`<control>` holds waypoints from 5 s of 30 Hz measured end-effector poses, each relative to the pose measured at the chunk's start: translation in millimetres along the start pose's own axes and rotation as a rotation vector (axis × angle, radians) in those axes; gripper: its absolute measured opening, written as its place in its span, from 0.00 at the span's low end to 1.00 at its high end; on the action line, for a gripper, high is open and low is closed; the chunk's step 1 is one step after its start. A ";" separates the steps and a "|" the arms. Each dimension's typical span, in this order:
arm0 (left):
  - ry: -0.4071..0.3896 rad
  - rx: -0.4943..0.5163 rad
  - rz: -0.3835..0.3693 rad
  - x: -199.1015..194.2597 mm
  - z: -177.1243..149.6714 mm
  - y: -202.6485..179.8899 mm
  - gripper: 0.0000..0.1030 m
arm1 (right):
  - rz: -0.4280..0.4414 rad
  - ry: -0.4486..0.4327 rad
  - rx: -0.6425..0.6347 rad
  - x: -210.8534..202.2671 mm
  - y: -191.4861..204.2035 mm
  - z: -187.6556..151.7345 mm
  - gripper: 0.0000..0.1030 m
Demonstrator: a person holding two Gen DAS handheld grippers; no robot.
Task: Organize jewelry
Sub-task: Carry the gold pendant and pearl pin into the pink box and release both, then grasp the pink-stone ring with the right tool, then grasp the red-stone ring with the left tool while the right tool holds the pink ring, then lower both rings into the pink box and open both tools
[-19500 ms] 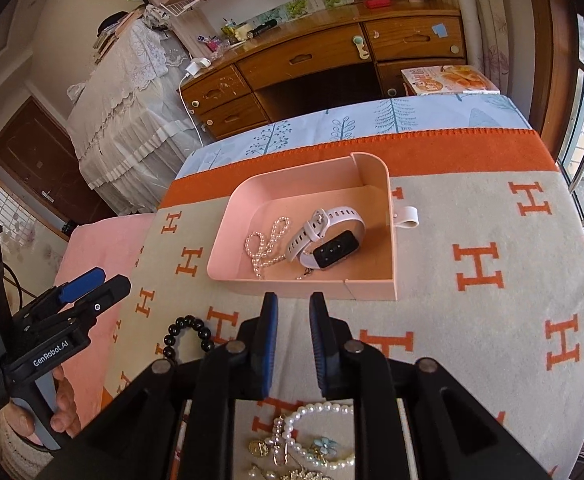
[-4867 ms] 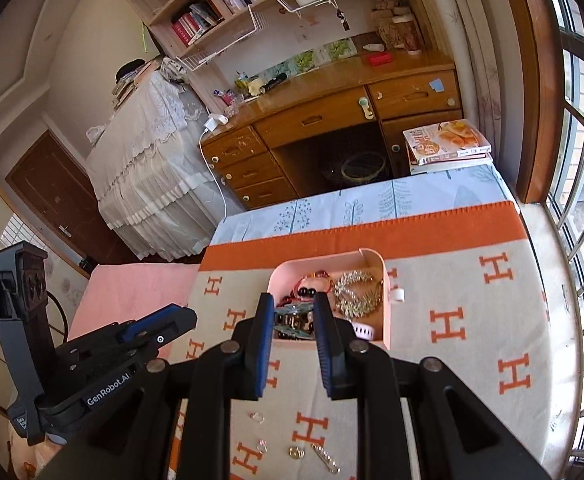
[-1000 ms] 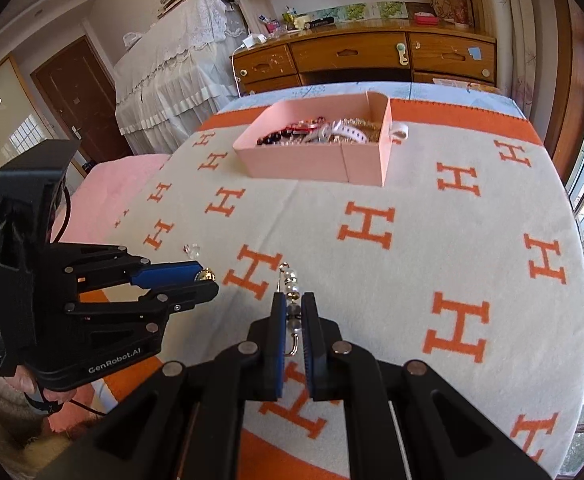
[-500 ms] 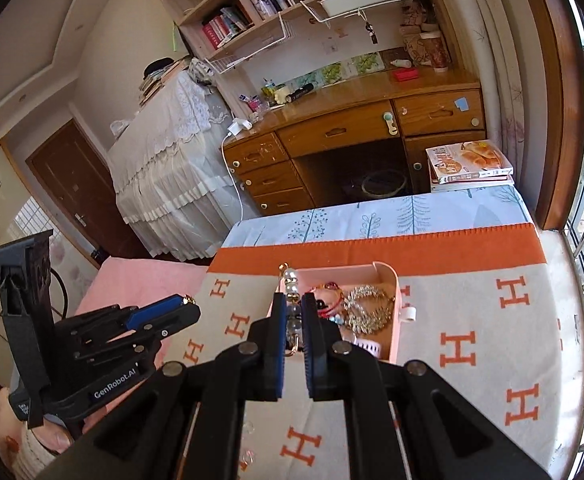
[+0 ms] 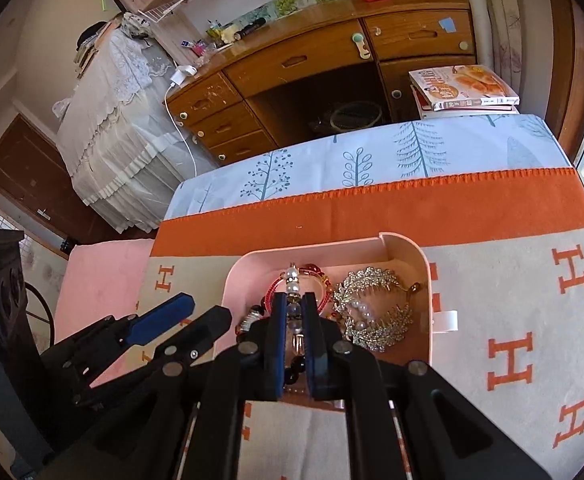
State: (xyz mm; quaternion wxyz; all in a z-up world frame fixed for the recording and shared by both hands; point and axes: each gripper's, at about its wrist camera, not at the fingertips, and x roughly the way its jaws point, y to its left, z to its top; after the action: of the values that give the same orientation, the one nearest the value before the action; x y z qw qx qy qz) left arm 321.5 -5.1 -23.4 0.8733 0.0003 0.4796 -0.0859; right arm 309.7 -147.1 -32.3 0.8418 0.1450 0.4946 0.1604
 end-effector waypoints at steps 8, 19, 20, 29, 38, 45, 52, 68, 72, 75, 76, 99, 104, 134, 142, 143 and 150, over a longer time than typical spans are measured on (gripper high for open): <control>-0.038 -0.002 0.031 -8.8 -13.1 17.0 0.66 | 0.016 0.030 -0.025 13.6 7.6 -8.0 0.12; -0.039 -0.012 0.006 -44.2 -60.1 34.4 0.67 | 0.026 -0.025 -0.107 -35.4 25.5 -54.0 0.12; -0.040 -0.012 0.004 -48.7 -66.0 34.8 0.67 | 0.025 -0.031 -0.115 -40.8 26.5 -60.5 0.12; -0.067 -0.009 -0.007 -92.4 -127.8 41.7 0.75 | 0.029 -0.050 -0.180 -82.6 32.9 -126.7 0.12; -0.073 0.041 0.011 -108.5 -197.0 46.3 0.76 | 0.019 -0.026 -0.264 -82.0 56.7 -189.9 0.12; -0.059 0.049 -0.020 -95.5 -232.4 48.8 0.76 | -0.003 0.010 -0.295 -54.3 66.1 -226.6 0.28; -0.063 -0.042 -0.067 -81.0 -248.5 68.6 0.76 | -0.026 0.057 -0.290 -23.9 68.3 -241.3 0.28; -0.057 -0.171 -0.122 -67.0 -260.5 103.5 0.76 | -0.180 -0.026 -0.403 8.9 103.3 -257.3 0.28; -0.058 -0.173 -0.130 -66.4 -261.0 103.6 0.76 | -0.224 -0.053 -0.485 10.1 111.7 -266.5 0.14; -0.059 -0.171 -0.126 -66.5 -261.3 102.8 0.76 | -0.220 -0.063 -0.493 8.9 110.9 -267.9 0.14; -0.058 -0.170 -0.124 -66.4 -261.4 102.0 0.76 | -0.216 -0.063 -0.494 8.2 110.2 -267.8 0.13; -0.078 0.273 -0.065 -43.4 -214.5 36.6 0.73 | -0.055 -0.089 -0.284 -23.2 37.2 -240.3 0.08; -0.041 0.427 -0.053 -31.4 -208.5 26.1 0.51 | -0.015 -0.078 -0.250 -23.7 26.2 -236.9 0.08; -0.045 0.281 -0.051 -66.5 -141.3 15.1 0.06 | 0.066 -0.218 -0.208 -85.6 30.1 -161.2 0.08; -0.109 0.189 -0.044 -77.4 -53.3 3.1 0.06 | 0.073 -0.277 -0.131 -97.9 28.4 -64.8 0.08; -0.109 0.176 -0.047 -73.7 -43.7 0.8 0.06 | 0.075 -0.276 -0.116 -95.9 26.3 -55.3 0.08; -0.086 0.128 -0.053 -41.1 -10.4 -12.0 0.19 | 0.001 -0.225 -0.025 -58.6 6.3 -12.9 0.09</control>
State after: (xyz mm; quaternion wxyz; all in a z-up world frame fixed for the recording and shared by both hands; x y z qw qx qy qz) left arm 289.4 -10.0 6.4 0.8887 0.0396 0.4350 -0.1393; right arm 270.7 -164.6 10.2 0.8937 0.1518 0.3948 0.1496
